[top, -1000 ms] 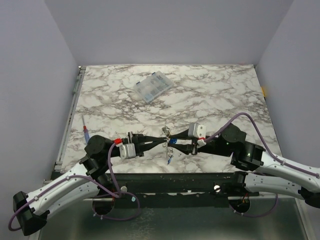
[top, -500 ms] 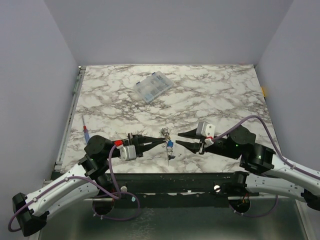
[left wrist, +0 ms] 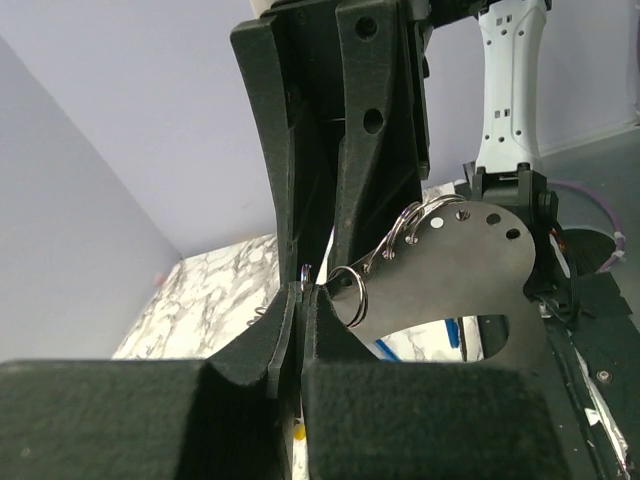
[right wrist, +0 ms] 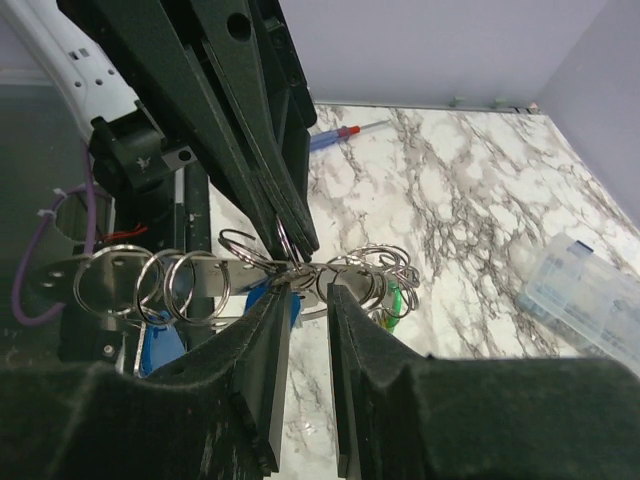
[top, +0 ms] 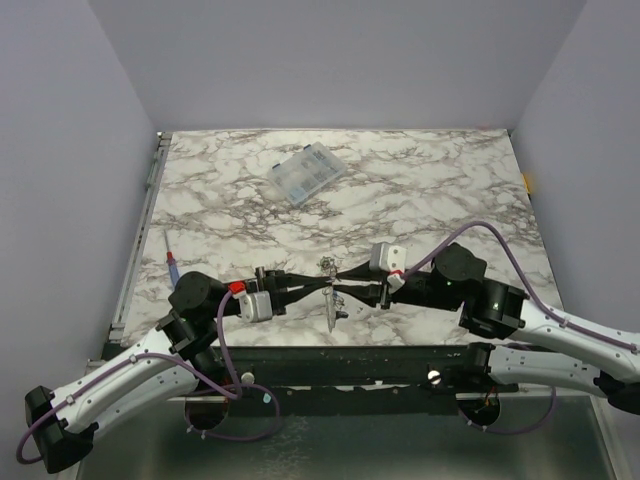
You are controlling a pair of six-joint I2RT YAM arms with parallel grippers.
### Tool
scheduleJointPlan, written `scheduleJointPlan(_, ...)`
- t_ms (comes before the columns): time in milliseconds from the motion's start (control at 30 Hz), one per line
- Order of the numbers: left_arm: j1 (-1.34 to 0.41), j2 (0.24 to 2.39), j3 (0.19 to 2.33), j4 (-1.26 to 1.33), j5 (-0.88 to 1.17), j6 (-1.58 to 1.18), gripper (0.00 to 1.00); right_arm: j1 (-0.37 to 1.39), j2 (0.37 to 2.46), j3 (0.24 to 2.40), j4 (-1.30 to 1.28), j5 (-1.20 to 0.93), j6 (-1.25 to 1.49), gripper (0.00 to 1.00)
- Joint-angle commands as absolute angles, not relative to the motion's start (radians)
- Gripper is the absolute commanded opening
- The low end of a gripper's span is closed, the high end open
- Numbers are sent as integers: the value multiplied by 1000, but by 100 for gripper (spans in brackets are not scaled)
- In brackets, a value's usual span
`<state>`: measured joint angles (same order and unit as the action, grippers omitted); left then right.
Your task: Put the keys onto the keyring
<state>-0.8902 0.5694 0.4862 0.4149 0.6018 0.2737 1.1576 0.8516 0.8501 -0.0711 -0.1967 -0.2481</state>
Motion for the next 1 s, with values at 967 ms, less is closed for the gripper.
scheduleJointPlan(967, -891, 680, 592, 133, 673, 447, 0, 1169, 1005, 1002, -138, -394, -308, 20)
